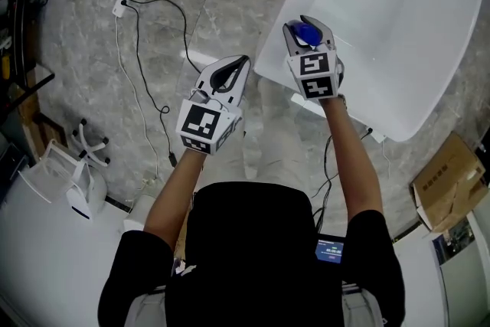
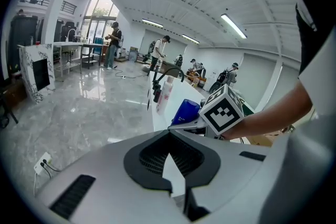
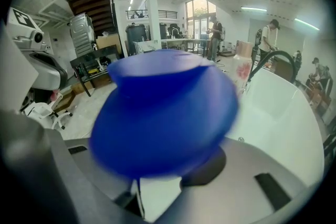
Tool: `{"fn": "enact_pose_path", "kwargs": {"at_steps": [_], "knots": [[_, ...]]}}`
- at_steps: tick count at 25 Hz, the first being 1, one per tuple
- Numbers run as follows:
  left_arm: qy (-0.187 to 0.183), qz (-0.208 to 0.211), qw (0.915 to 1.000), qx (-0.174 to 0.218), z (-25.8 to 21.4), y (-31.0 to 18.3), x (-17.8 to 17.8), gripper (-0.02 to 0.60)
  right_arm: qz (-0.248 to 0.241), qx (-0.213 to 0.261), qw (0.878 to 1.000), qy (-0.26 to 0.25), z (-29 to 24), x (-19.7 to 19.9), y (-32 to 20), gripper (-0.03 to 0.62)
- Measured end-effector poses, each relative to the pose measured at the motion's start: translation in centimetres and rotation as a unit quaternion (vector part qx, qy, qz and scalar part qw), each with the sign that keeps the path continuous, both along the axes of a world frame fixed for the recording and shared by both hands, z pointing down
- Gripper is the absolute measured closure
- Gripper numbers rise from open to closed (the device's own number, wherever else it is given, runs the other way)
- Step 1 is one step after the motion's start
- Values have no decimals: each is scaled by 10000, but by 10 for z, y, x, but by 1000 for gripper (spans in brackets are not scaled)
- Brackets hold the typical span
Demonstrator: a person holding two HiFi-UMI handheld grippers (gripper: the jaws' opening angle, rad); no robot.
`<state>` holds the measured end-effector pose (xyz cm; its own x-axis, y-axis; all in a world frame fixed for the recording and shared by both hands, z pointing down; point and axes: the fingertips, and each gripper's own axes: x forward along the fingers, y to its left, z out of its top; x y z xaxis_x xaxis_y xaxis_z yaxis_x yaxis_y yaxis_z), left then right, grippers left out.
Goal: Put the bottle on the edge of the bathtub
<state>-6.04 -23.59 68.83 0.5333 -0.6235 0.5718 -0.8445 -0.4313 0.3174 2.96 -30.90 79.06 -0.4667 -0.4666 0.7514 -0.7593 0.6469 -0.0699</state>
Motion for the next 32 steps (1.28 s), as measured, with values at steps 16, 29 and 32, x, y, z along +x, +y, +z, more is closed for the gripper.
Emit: {"fn": "enact_pose_path", "kwargs": {"at_steps": [16,29,32], "knots": [[-61,-63,9999,-89,16,-4,-18,571,-145,76,9997,179,18,-12,-7,421],[-37,-129,9998,-144,24,-2,-22,571,-207,263,9991,264,23,-16,-6,419],[-33,-124,9998,-138,24,-4,-22,571,-221,283,9991,222,22,-17,-7,418]]}}
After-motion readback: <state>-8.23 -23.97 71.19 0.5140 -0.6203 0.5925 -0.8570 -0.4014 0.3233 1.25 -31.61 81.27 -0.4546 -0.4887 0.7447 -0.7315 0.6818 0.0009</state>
